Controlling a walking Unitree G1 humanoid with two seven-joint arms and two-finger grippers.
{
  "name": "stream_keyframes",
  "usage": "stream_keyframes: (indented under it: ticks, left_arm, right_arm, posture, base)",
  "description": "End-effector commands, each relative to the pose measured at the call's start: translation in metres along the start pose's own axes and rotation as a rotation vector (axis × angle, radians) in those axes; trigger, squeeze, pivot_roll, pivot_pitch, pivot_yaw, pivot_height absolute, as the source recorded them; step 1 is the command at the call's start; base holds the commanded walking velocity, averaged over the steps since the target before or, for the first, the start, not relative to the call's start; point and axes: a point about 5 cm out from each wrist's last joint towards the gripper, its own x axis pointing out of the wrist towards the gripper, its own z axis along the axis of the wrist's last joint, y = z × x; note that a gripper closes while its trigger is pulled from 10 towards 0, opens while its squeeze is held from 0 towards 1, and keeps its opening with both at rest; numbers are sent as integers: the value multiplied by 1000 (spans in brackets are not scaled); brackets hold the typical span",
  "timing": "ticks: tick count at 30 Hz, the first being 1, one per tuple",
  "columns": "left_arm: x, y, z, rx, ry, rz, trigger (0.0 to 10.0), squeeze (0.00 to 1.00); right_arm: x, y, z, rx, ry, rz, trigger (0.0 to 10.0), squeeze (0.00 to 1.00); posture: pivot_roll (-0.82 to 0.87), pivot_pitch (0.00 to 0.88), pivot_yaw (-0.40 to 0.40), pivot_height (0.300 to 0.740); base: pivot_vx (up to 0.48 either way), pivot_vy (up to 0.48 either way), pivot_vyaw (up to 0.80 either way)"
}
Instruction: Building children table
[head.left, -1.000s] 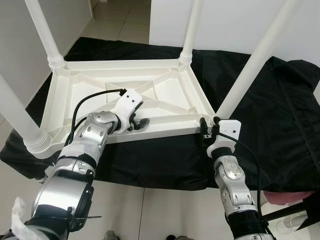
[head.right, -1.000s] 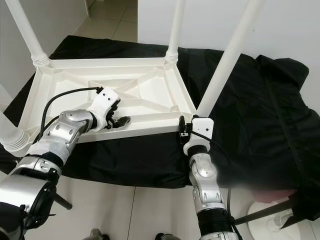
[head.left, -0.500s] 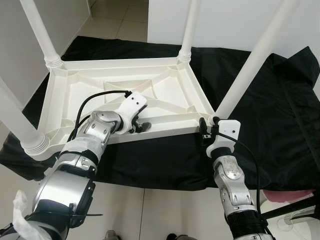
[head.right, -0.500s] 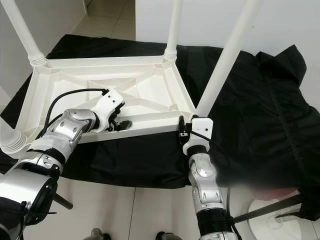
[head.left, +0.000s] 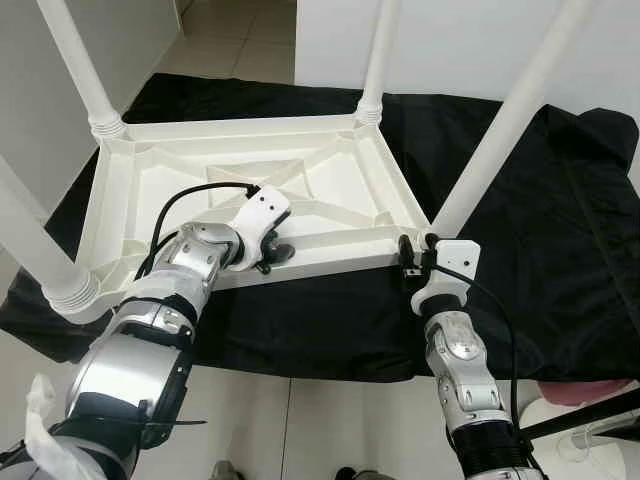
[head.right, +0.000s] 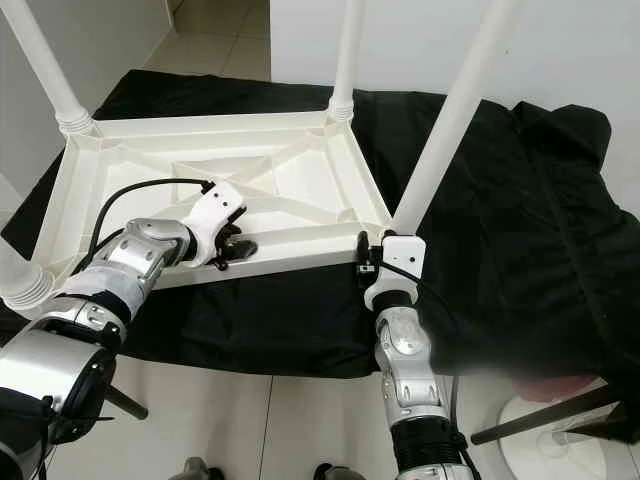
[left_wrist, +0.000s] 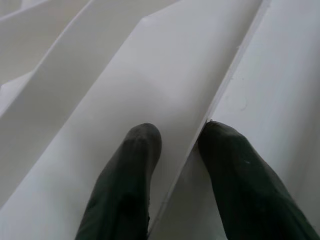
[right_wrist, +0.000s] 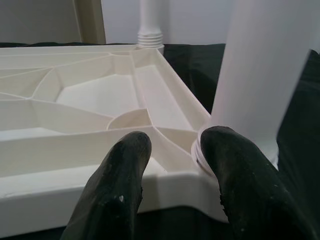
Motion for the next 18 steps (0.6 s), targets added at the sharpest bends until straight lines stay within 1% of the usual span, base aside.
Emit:
stream_keyframes:
  ticks: [1, 4, 6, 10, 11, 12, 13, 14, 15, 16, 18]
  left_arm:
    - [0, 6, -6, -18, 14, 111, 0, 0]
    - [0, 7, -3, -6, 1, 119, 0, 0]
    - [2, 3, 2, 34, -36, 114, 0, 0]
    - [8, -10, 7, 27, -83, 89, 0, 0]
    - [8, -10, 7, 27, -83, 89, 0, 0]
    - [11, -13, 7, 37, -91, 83, 627, 0]
    - [11, -13, 7, 37, -91, 83, 627, 0]
    - [13, -20, 10, 95, -115, 74, 10000, 0]
    - [20, -36, 16, 112, -191, 32, 10000, 0]
    - [20, -41, 19, 118, -225, 22, 10000, 0]
    - [21, -42, 20, 117, -244, 18, 10000, 0]
  right_arm:
    - [-1, -2, -3, -5, 3, -13, 10000, 0]
    - [-1, -2, -3, -4, 2, -15, 10000, 0]
    - [-1, -2, -3, -3, 2, -15, 10000, 0]
    - [0, -1, -4, -1, 5, -16, 10000, 0]
    - [0, -1, -4, -1, 5, -16, 10000, 0]
    - [0, -1, -4, 0, 5, -16, 10000, 0]
    - [0, -1, -4, 0, 5, -16, 10000, 0]
    - [1, 0, -3, 1, 4, -15, 10000, 0]
    - [2, 3, -3, 2, 4, -10, 10000, 0]
    - [2, 3, -3, 3, 3, -9, 10000, 0]
    - [2, 4, -3, 3, 3, -8, 10000, 0]
  posture:
    - [-41, 94, -5, 740]
    - [-41, 94, -5, 740]
    - [-41, 93, -5, 740]
    - [-36, 91, -8, 740]
    - [-36, 91, -8, 740]
    - [-34, 92, -9, 740]
    - [-34, 92, -9, 740]
    - [-32, 91, -12, 740]
    - [-30, 91, -13, 740]
    - [-30, 90, -13, 740]
    - [-28, 90, -14, 740]
  base:
    - [0, 0, 0]
    - [0, 0, 0]
    - [0, 0, 0]
    - [0, 0, 0]
    - [0, 0, 0]
    - [0, 0, 0]
    - [0, 0, 0]
    - [0, 0, 0]
    - [0, 0, 0]
    - [0, 0, 0]
    - [0, 0, 0]
